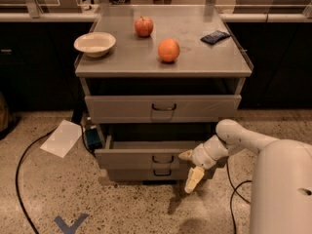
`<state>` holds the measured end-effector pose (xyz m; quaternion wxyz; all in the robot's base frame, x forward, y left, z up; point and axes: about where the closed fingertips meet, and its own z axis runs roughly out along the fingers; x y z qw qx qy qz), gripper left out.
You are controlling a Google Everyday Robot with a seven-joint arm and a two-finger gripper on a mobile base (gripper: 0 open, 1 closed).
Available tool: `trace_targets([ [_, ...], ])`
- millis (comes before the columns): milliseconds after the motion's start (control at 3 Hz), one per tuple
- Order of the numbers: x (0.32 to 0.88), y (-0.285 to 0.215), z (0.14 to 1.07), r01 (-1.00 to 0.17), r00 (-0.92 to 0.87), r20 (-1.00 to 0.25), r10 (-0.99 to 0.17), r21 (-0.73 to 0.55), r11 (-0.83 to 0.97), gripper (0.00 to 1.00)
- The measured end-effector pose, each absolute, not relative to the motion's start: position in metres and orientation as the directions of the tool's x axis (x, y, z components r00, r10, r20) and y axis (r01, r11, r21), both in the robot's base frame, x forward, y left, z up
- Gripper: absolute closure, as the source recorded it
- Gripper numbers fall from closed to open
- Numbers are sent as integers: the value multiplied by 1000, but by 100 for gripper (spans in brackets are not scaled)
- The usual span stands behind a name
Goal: Close middle drawer
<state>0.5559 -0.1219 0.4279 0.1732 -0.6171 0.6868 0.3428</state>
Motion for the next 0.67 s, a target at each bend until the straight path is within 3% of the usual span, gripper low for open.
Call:
trace_targets([
  [667,601,-139,424,-983,-161,-602,-782,166,75,0],
])
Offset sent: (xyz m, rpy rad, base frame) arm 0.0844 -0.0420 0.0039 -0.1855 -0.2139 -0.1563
